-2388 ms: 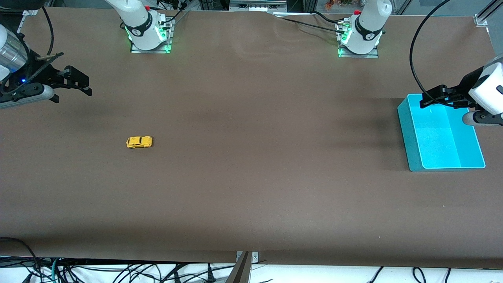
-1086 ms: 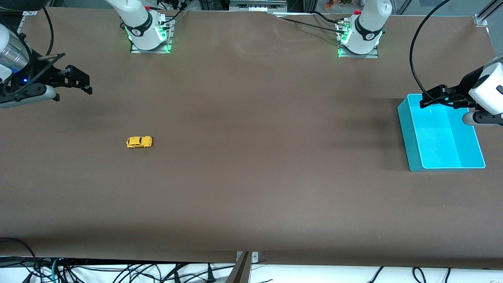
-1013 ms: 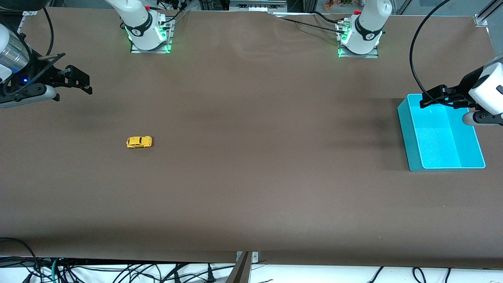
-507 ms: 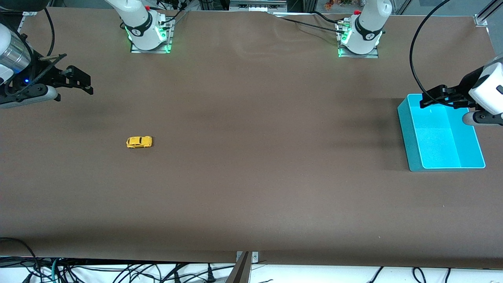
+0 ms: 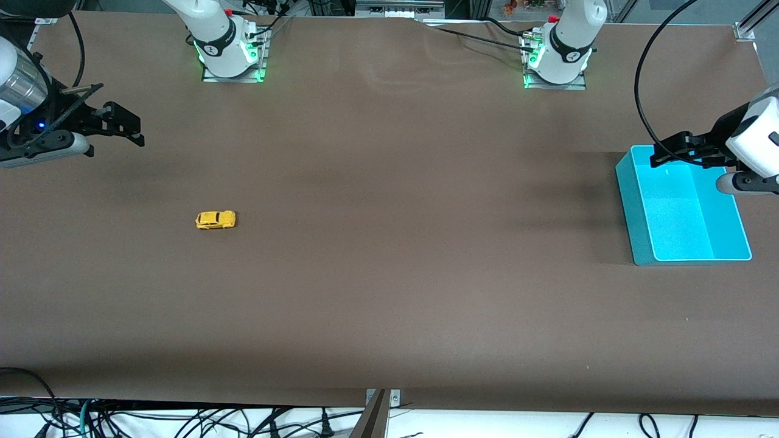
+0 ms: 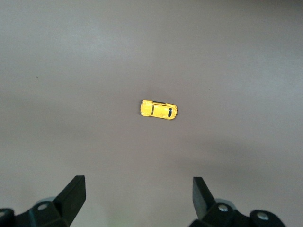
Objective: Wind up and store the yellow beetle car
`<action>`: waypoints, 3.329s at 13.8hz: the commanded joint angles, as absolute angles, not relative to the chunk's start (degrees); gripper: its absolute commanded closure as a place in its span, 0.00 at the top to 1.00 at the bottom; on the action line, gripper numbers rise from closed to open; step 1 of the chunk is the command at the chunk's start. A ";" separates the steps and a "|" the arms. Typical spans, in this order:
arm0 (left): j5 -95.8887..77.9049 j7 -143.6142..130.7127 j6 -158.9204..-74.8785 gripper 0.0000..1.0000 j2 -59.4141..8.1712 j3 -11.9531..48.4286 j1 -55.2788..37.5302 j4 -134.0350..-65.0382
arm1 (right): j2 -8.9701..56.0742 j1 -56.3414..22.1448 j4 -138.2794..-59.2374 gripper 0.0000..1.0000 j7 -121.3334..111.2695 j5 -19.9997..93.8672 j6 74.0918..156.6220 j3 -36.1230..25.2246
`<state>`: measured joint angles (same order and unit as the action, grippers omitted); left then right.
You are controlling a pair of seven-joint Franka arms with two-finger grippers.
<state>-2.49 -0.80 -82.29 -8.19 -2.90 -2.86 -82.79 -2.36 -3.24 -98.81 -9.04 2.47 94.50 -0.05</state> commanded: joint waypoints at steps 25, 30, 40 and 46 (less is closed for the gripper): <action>-1.85 0.18 -82.35 1.00 -8.35 -2.81 -2.64 -82.18 | 6.23 -3.16 -121.11 1.00 -35.18 2.20 124.62 1.41; -1.85 0.18 -82.35 1.00 -8.35 -2.81 -2.64 -82.18 | 11.42 -2.29 -123.66 1.00 -63.06 2.29 131.13 1.41; -1.85 0.18 -82.35 1.00 -8.35 -2.81 -2.64 -82.18 | 21.97 -0.53 -124.63 1.00 -86.84 2.64 143.35 1.76; -1.85 0.26 -82.35 1.00 -8.35 -2.81 -2.64 -82.18 | 22.59 -0.62 -125.68 0.59 -86.84 2.64 145.37 2.54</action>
<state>-2.49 -0.80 -82.29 -8.20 -2.90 -2.86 -82.79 22.92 -1.15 -124.47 -85.91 2.47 143.73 1.45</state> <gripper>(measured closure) 0.000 0.128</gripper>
